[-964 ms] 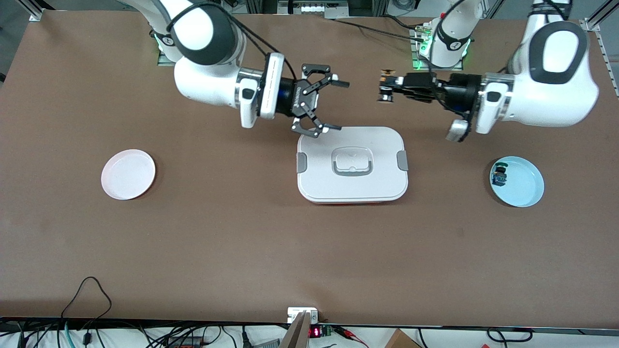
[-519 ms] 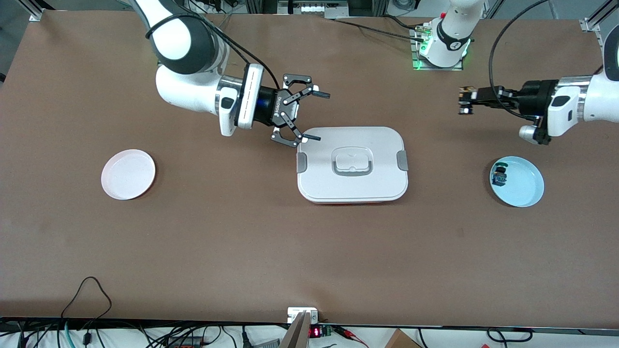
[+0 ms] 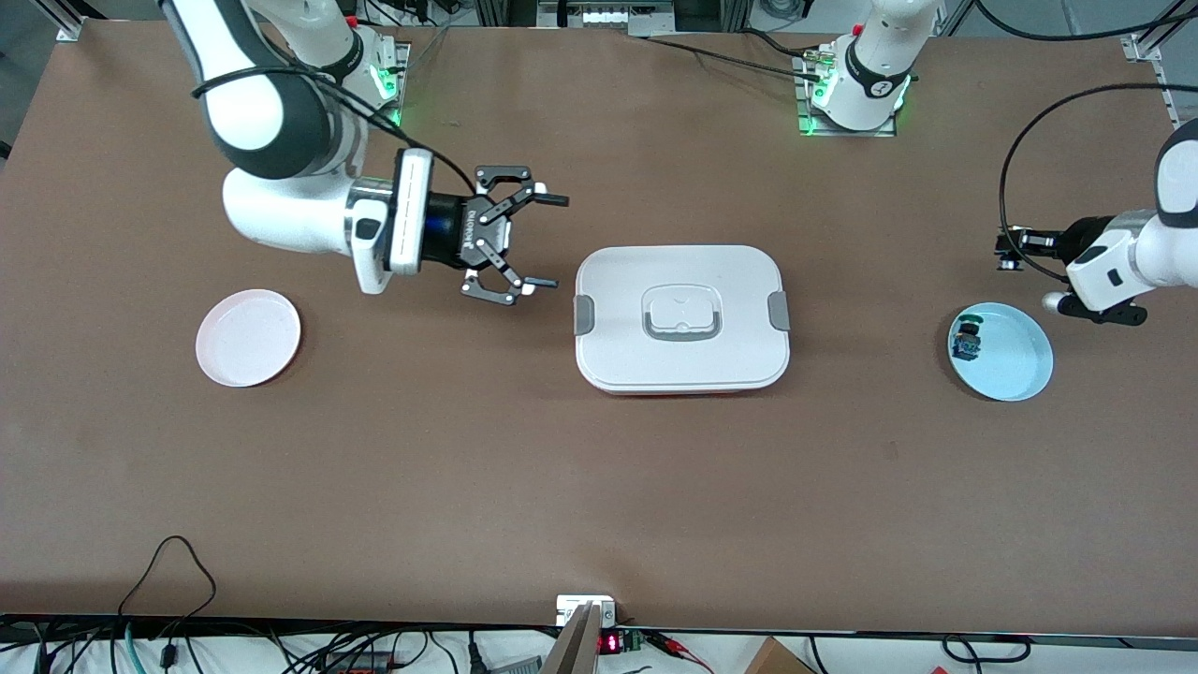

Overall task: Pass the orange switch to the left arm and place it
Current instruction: 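Carry the switch toward the blue plate while the right gripper withdraws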

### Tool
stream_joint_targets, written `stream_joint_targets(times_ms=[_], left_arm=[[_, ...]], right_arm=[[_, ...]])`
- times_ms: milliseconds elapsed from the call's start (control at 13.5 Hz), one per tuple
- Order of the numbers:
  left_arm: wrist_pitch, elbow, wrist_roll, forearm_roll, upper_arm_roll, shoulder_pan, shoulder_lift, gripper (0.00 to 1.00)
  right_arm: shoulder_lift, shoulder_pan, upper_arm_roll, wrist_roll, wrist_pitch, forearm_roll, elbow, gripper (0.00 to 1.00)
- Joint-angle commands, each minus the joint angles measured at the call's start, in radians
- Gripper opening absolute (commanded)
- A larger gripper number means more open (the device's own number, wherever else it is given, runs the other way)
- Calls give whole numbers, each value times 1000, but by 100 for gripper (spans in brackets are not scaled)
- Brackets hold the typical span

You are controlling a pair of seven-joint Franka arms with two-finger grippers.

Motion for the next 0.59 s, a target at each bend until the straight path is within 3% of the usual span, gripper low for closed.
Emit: stream_joint_targets(times_ms=[0,297,519], left_arm=[[75,13,-18,170,-10,6,72,0],[253,11,-40,349,-4,30,199,0],[303,4,-121,404,-4,22,253,0]], right_arm=[[-23,-6,-85,77,-134,-117,-14,100],[-34,-9,-196,260,-271,-317,16,100],[-49,-12,-239,427,-305,-443,17,100]])
